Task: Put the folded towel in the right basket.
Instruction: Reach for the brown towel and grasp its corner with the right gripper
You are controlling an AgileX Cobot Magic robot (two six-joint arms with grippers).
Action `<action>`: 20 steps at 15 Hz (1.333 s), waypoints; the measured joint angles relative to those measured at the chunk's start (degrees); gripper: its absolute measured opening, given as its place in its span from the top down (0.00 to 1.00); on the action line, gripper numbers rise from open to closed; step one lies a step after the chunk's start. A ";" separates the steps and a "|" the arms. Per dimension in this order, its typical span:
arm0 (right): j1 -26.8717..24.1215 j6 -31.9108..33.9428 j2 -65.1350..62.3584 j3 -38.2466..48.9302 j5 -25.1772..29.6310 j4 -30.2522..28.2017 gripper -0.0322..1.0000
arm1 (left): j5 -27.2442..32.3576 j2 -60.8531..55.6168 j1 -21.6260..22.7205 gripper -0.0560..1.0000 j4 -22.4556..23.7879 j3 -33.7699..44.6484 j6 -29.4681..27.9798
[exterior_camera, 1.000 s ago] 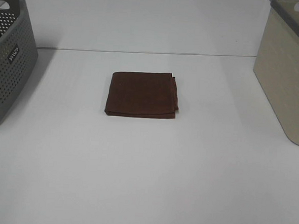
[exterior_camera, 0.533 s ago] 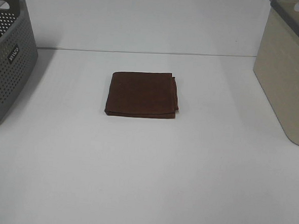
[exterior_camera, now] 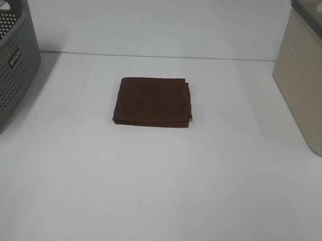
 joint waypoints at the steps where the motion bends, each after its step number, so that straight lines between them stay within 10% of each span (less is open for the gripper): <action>1: 0.00 0.00 0.00 0.00 0.00 0.00 0.40 | 0.00 0.00 0.00 0.03 0.00 0.00 0.00; 20: 0.00 0.00 4.47 -0.86 -2.46 0.97 0.40 | 0.00 0.00 0.00 0.03 0.00 0.00 0.00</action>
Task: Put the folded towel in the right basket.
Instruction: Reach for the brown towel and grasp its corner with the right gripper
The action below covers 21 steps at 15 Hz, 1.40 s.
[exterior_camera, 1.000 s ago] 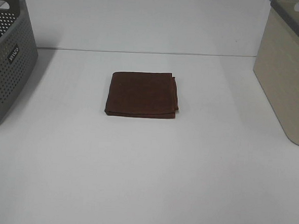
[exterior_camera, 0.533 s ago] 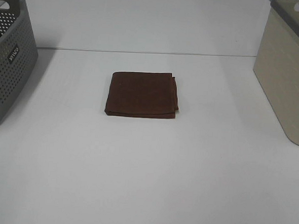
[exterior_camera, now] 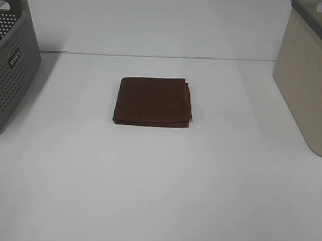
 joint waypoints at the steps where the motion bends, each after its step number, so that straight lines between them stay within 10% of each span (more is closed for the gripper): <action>1: 0.00 0.00 3.50 -0.86 -3.09 1.03 0.40 | 0.00 0.00 0.00 0.03 0.00 0.00 0.00; 7: 0.00 -4.01 37.70 -15.64 -18.68 6.13 0.40 | 0.00 0.00 0.00 0.03 0.00 0.00 0.00; 16: 0.57 -12.72 84.51 -57.30 -12.20 12.09 0.40 | 0.00 0.00 0.00 0.03 0.00 0.00 0.00; 21: 10.77 -13.41 98.66 -65.72 -8.14 12.43 0.40 | 0.00 0.00 0.00 0.03 0.00 0.00 0.00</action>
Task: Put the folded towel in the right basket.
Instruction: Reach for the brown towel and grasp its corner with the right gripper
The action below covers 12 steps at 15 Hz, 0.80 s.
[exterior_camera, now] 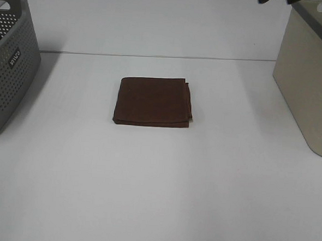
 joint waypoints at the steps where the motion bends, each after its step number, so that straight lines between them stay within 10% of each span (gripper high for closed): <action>1: 1.32 0.74 2.35 -0.17 0.06 0.86 0.40 | 0.00 0.00 0.00 0.03 0.00 0.00 0.00; 12: 3.50 -4.87 28.99 -6.19 5.33 22.69 0.34 | 0.00 0.00 0.00 0.03 0.00 0.00 0.00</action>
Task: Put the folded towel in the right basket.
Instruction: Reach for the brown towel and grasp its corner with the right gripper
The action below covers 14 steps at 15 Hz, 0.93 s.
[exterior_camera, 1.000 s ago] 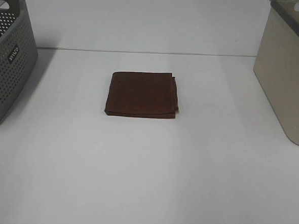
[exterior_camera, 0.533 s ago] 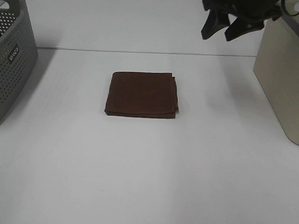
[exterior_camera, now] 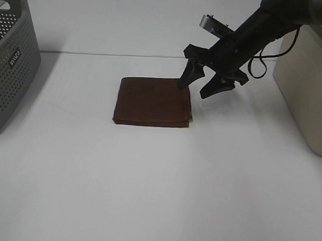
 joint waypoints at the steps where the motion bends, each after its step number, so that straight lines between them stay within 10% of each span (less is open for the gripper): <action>1: 0.00 0.06 2.06 -2.46 1.20 0.29 0.34 | 0.00 0.00 0.00 0.03 0.00 0.00 0.00; 14: 0.00 1.03 14.73 -13.98 4.07 3.61 0.36 | 0.00 0.00 0.00 0.03 0.00 0.00 0.00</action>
